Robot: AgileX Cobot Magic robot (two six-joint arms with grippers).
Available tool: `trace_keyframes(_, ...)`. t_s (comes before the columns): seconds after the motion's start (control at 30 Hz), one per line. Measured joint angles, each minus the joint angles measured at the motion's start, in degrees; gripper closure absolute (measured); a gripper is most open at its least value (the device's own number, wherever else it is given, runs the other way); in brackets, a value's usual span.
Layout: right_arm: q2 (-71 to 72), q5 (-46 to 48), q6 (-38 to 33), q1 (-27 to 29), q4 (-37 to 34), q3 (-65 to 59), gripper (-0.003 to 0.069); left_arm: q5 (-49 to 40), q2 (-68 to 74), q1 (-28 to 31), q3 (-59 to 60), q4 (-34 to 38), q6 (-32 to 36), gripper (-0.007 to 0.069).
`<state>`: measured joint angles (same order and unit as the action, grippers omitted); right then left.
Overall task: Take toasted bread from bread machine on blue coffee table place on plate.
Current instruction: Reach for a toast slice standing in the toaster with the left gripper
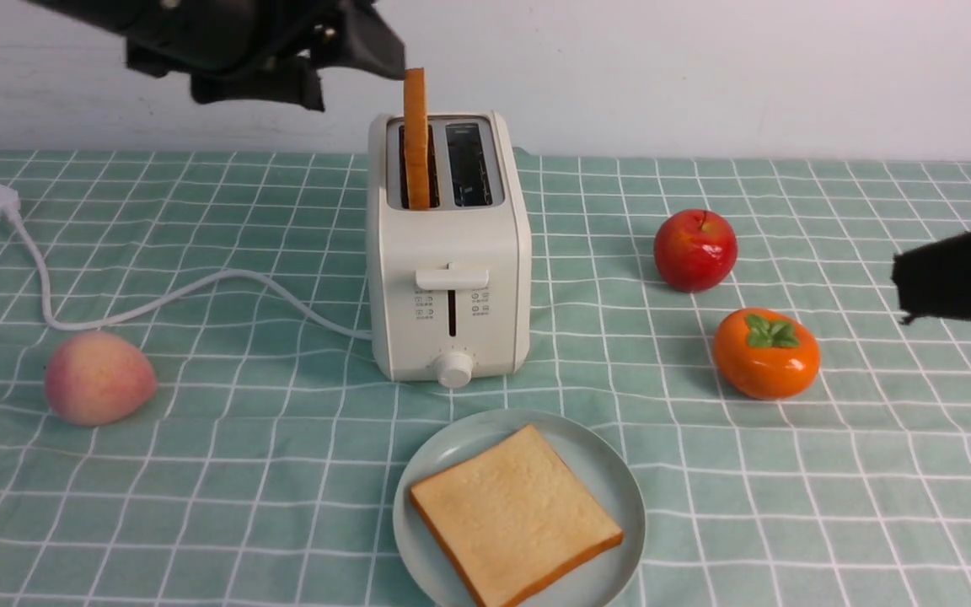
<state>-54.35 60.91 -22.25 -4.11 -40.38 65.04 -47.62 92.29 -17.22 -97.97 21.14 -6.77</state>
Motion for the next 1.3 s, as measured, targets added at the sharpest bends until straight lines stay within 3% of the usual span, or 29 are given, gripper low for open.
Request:
trace_keyframes(0.2,1.08,0.52,2.37,0.00,1.67,-0.31,0.0158,-3.10,13.89,-6.61,-15.05,-24.56,-18.64,0.0048)
trace_keyframes(0.37,1.08,0.52,2.44,0.00,1.67,-0.43,0.0158,-2.03,22.49,-7.17,-19.27,-31.46,-24.67,0.0053)
trace_keyframes(0.57,1.08,0.52,2.44,0.00,1.61,-0.45,0.0158,0.12,27.68,-7.05,-19.46,-32.43,-25.10,0.0134)
trace_keyframes(0.63,1.08,0.52,2.44,0.00,1.61,-0.45,0.0158,0.24,27.74,-7.05,-19.46,-32.81,-25.10,0.0216)
trace_keyframes(0.8,1.08,0.56,2.44,-0.77,1.61,-0.45,0.0158,0.26,25.04,-6.92,-19.62,-32.73,-25.10,0.0547)
trace_keyframes(0.83,1.08,0.56,2.44,-0.76,1.61,-0.45,0.0158,-0.17,23.86,-6.92,-19.62,-32.78,-25.10,0.0567)
trace_keyframes(1.13,1.08,1.16,2.44,-0.76,1.56,-0.45,0.0158,-8.25,8.11,-6.74,-16.96,-34.43,-21.27,0.0553)
trace_keyframes(1.3,1.08,1.34,2.44,-0.76,1.50,-0.45,0.0161,-6.47,-8.47,-6.56,-1.72,-21.86,-9.42,0.0553)
